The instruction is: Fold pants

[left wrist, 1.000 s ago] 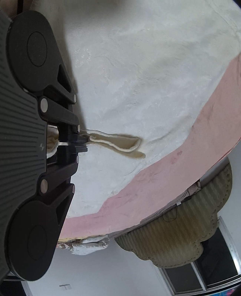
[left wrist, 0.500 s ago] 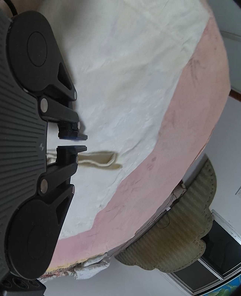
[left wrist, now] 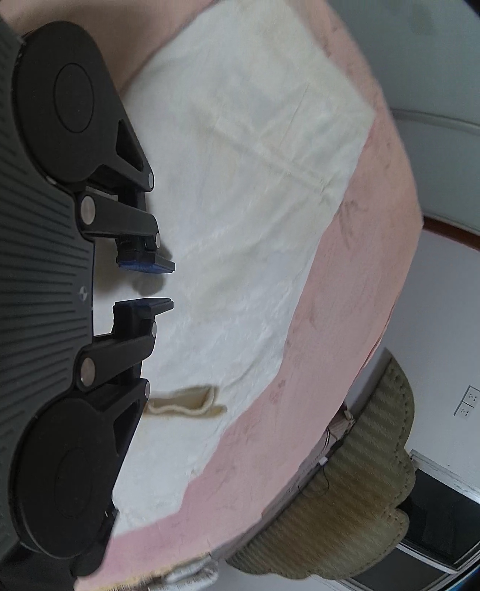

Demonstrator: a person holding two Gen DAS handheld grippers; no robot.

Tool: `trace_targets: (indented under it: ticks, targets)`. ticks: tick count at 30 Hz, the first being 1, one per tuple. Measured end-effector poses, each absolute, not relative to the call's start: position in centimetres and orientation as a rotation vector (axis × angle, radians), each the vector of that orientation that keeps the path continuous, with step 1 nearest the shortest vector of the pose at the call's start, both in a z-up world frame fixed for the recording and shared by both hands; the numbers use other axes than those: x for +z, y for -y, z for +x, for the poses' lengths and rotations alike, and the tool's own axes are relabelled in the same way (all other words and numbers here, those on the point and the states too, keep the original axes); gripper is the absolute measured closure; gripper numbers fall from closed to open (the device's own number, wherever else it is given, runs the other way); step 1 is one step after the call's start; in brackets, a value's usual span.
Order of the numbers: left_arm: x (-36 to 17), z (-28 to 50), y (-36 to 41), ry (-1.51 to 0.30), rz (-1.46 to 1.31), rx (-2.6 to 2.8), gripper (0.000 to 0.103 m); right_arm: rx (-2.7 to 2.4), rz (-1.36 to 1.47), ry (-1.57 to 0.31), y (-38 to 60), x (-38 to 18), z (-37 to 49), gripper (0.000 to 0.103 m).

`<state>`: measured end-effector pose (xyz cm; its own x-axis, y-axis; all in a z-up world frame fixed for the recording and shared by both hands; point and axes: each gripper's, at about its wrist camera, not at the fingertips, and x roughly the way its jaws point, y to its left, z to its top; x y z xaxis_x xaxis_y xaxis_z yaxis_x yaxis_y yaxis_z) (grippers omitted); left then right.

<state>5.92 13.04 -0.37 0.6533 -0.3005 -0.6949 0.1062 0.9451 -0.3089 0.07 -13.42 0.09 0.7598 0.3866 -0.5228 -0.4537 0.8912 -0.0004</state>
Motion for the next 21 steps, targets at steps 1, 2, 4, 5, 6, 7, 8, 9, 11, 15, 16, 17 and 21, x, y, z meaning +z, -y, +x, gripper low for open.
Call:
trace_targets:
  ticks: [1,2,4,5,6,7,8,9,11,15,16,17,21]
  targets:
    - [-0.2,5.6,-13.1,-0.814,-0.221,-0.215,0.083,0.477,-0.135,-0.541,13.1,0.2,0.2,0.093]
    - [-0.1,5.3,-13.2,-0.799,-0.188,-0.199,0.08,0.49,-0.147,-0.551,12.6,0.1,0.4,0.093]
    - [-0.2,5.0,-13.1,-0.785,-0.113,-0.182,0.075,0.495,-0.187,-0.585,11.5,-0.7,0.9,0.093]
    - [-0.4,4.9,-12.9,-0.787,-0.078,-0.181,0.075,0.491,-0.196,-0.587,11.3,-0.9,1.0,0.091]
    - [-0.5,4.9,-12.7,-0.783,-0.049,-0.18,0.075,0.491,-0.199,-0.587,11.2,-1.0,1.0,0.089]
    - [-0.6,4.7,-12.3,-0.771,-0.017,-0.177,0.074,0.493,-0.202,-0.589,11.1,-1.0,1.0,0.087]
    - [-0.8,4.6,-11.9,-0.754,0.022,-0.174,0.071,0.497,-0.204,-0.591,11.1,-1.0,1.0,0.084]
    - [-0.9,4.4,-11.5,-0.737,0.061,-0.169,0.066,0.5,-0.204,-0.591,11.1,-1.0,1.0,0.083]
    - [-1.4,3.8,-10.5,-0.7,0.14,-0.151,0.059,0.5,-0.192,-0.589,11.2,-1.3,1.0,0.079]
    - [-2.3,2.9,-8.9,-0.631,0.257,-0.092,0.04,0.505,-0.151,-0.582,11.8,-1.4,1.1,0.078]
    - [-2.6,2.6,-8.6,-0.61,0.286,-0.066,0.036,0.506,-0.148,-0.581,11.8,-1.5,1.1,0.077]
    - [-2.8,2.5,-8.3,-0.587,0.317,-0.034,0.026,0.505,-0.149,-0.58,11.8,-1.5,1.1,0.077]
    - [-3.3,2.1,-8.4,-0.555,0.324,0.009,0.014,0.507,-0.169,-0.582,11.7,-1.5,0.9,0.067]
